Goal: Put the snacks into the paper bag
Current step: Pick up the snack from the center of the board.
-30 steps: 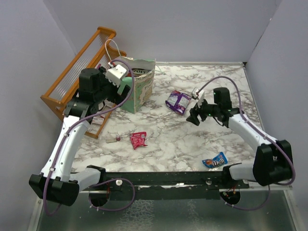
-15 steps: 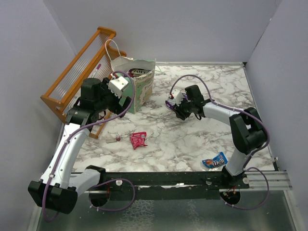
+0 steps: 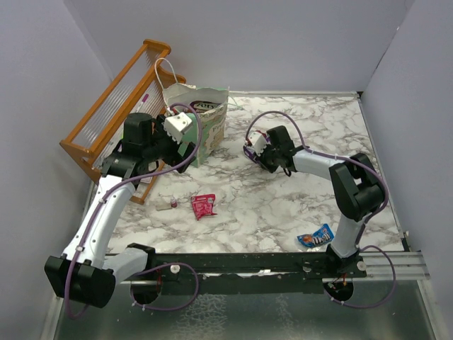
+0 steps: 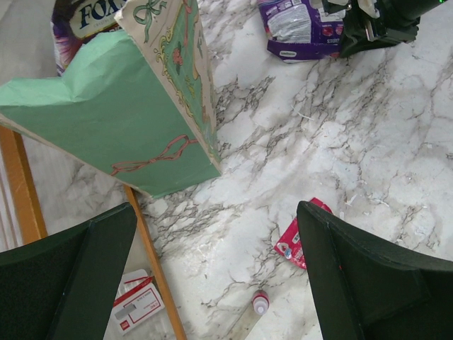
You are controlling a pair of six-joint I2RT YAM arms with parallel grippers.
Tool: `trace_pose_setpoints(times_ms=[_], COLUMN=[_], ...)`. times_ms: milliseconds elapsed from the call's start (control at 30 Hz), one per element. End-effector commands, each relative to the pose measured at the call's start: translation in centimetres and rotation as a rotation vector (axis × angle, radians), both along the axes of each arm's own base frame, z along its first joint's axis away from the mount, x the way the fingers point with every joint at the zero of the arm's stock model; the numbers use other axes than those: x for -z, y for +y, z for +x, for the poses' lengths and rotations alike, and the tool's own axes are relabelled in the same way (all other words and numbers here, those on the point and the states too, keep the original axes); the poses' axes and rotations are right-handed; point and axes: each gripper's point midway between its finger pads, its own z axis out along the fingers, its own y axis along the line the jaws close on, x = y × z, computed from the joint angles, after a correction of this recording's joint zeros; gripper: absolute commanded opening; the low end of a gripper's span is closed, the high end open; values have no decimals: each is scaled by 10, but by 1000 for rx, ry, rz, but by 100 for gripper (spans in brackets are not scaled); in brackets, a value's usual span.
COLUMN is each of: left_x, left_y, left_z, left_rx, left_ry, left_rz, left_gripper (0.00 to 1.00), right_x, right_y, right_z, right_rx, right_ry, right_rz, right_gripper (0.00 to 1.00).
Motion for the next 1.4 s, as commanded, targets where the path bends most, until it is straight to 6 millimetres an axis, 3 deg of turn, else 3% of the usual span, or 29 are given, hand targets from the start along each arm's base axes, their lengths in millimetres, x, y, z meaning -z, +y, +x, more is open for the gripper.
trace_pose_setpoints(times_ms=[0, 233, 433, 633, 767, 1133, 1367], left_x=[-8, -9, 6, 28, 34, 54, 82], left_y=[-16, -37, -62, -97, -115, -166, -194], left_z=[-8, -25, -48, -79, -85, -84, -80], left_rx=[104, 263, 428, 631, 725, 880, 929], left_ry=[-11, -40, -54, -62, -71, -66, -79], left_rz=[-39, -44, 5, 36, 14, -71, -88], left_gripper=[99, 93, 89, 87, 86, 92, 99], right_x=[-15, -66, -107, -129, -138, -152, -161], right_y=[1, 14, 19, 15, 15, 13, 8], right_z=[2, -33, -90, -139, -162, -170, -170], right_rx=[0, -154, -342, -482, -544, -572, -561], right_ry=[-46, -38, -17, -47, -88, -136, -149], right_rz=[7, 106, 198, 268, 324, 395, 434], right_gripper=[2, 2, 2, 1, 2, 1, 1])
